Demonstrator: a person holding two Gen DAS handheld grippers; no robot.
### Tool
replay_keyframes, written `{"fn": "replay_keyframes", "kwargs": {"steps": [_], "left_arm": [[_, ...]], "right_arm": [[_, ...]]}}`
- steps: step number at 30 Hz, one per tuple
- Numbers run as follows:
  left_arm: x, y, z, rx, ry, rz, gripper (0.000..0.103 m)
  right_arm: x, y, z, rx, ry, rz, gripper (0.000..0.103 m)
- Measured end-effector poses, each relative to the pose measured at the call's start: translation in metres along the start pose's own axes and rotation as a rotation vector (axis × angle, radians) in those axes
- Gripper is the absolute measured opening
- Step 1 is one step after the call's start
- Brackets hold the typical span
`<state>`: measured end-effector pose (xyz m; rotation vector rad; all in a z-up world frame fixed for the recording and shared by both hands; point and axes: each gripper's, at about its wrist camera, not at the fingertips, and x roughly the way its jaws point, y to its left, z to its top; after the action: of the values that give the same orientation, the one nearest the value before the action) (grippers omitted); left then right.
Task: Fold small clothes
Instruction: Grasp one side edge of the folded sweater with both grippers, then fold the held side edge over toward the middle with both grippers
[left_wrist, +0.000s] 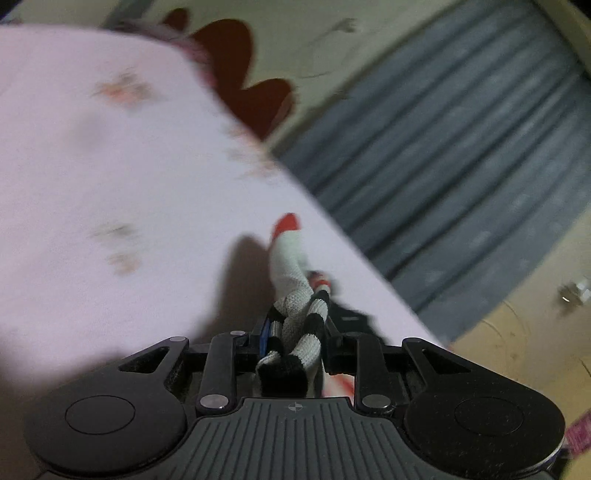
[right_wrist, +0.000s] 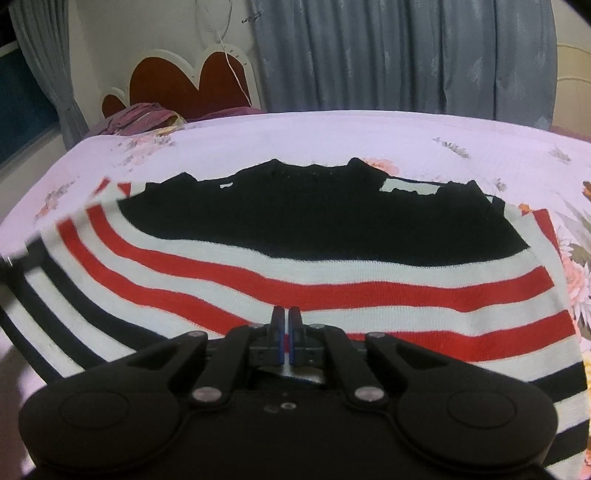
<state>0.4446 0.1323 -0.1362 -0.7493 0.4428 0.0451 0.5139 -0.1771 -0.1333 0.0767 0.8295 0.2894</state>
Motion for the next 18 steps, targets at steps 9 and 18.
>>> {"fn": "replay_keyframes", "kwargs": {"steps": [9, 18], "left_arm": [[0.023, -0.160, -0.036, 0.218, 0.134, -0.160, 0.026], [0.077, -0.256, -0.180, 0.510, 0.471, -0.162, 0.062]], "right_arm": [[-0.071, -0.098, 0.008, 0.285, -0.153, 0.065, 0.003], [-0.137, -0.220, -0.016, 0.513, -0.199, 0.036, 0.047]]}}
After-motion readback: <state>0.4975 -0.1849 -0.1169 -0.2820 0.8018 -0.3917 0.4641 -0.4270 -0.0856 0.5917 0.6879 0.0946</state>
